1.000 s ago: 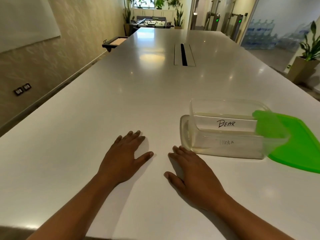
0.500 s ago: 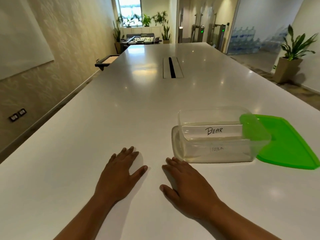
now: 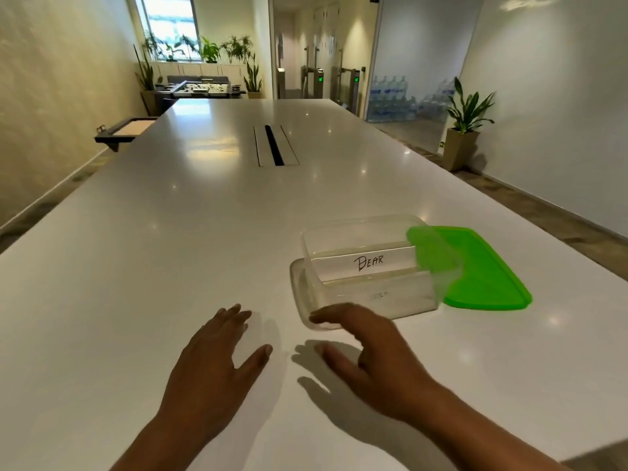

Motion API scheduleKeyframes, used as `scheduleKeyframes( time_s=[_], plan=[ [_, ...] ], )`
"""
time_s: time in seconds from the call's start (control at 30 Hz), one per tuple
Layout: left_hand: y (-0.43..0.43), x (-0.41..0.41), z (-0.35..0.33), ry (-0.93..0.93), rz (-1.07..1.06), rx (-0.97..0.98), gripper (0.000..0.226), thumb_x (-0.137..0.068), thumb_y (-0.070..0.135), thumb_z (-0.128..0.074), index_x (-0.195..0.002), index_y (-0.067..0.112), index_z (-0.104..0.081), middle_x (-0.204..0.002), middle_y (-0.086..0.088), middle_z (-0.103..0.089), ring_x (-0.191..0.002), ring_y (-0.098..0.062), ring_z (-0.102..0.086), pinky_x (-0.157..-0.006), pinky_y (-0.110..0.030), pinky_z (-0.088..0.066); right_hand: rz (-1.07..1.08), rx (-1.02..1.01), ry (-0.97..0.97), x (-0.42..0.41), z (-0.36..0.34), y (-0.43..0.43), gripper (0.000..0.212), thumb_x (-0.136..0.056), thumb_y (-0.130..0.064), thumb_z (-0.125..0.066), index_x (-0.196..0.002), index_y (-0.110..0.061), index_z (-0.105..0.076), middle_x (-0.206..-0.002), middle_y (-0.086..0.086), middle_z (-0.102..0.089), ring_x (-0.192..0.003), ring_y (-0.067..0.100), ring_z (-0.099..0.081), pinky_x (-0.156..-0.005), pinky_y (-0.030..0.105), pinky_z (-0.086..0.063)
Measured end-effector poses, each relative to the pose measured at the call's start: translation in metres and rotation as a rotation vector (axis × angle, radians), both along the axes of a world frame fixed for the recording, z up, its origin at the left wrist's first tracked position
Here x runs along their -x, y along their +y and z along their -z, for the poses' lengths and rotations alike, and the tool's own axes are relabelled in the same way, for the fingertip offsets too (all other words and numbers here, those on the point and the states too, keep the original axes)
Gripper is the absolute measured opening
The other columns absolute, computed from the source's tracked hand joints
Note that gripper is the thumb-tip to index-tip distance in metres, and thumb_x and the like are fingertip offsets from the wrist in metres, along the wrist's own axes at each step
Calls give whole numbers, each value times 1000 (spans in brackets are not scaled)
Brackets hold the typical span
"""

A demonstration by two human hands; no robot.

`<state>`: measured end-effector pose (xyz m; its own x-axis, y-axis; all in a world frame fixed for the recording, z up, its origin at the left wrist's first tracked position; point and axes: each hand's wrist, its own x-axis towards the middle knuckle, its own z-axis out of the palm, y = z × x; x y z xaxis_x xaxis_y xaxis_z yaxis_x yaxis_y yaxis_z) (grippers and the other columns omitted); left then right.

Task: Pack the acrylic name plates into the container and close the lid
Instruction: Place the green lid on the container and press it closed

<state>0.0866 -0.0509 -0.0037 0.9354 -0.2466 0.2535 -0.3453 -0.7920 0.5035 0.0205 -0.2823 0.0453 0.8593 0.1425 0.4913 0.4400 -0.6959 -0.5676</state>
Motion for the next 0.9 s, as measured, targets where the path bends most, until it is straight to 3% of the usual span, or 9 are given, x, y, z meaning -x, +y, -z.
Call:
scheduleKeyframes(
  time_s=[0.1,0.2,0.3,0.4,0.47,0.57,0.73,0.9],
  plan=[
    [-18,-6,-10,-34,21,93,52,-89,48,-57,-138,34,-47,-148,17,-41,-140,-5,-31,-109,-30,-30,30,-110,-156,-3,-28,-24,18,-88,-9,-63,-101,-17,-72,-98,-9,-70,-94,3,-65,-82,19,-47],
    [-34,-18,-12,-31,39,212,45,-91,38,-59,-135,30,-51,-145,11,-47,-127,-1,-44,-104,-26,-34,111,-244,-221,-10,-50,-59,20,-87,-4,-59,-97,-15,-72,-92,-6,-73,-88,4,-68,-79,19,-50],
    [-50,-29,-7,-28,0,245,39,-94,27,-58,-132,26,-54,-141,7,-51,-123,-4,-49,-104,-32,-40,208,-364,-236,-16,-62,-102,20,-91,1,-57,-97,-13,-71,-87,-2,-73,-83,8,-69,-77,18,-51],
    [-63,-39,5,-14,-66,126,38,-94,14,-58,-132,14,-58,-144,-4,-52,-136,-20,-43,-112,-41,-34,368,-331,-205,-25,-59,-147,21,-90,-1,-59,-96,-15,-72,-86,0,-73,-81,12,-68,-76,22,-51],
    [-66,-42,12,18,-92,49,40,-95,17,-56,-135,13,-55,-147,-5,-48,-140,-22,-36,-115,-43,-27,455,-320,-144,-32,-47,-172,19,-90,-4,-61,-93,-18,-73,-86,1,-73,-78,12,-68,-74,25,-52],
    [-67,-44,19,17,-102,-35,42,-97,26,-52,-137,14,-53,-149,-2,-45,-141,-20,-33,-116,-42,-21,537,-218,-11,-39,-20,-202,16,-86,-6,-67,-90,-19,-73,-87,0,-74,-68,6,-64,-65,14,-48],
    [-67,-46,20,3,-109,-90,42,-96,29,-51,-134,12,-55,-147,-2,-47,-140,-21,-36,-114,-43,-24,564,44,234,-47,18,-230,18,-77,-23,-79,-94,-22,-74,-85,-7,-66,-72,9,-57,-65,18,-35],
    [-69,-45,17,-3,-119,-109,42,-95,28,-53,-132,10,-57,-145,-4,-50,-138,-22,-39,-112,-46,-30,500,71,325,-43,30,-235,17,-73,-34,-80,-87,-31,-72,-84,-12,-66,-74,4,-58,-66,23,-44]
  ],
)
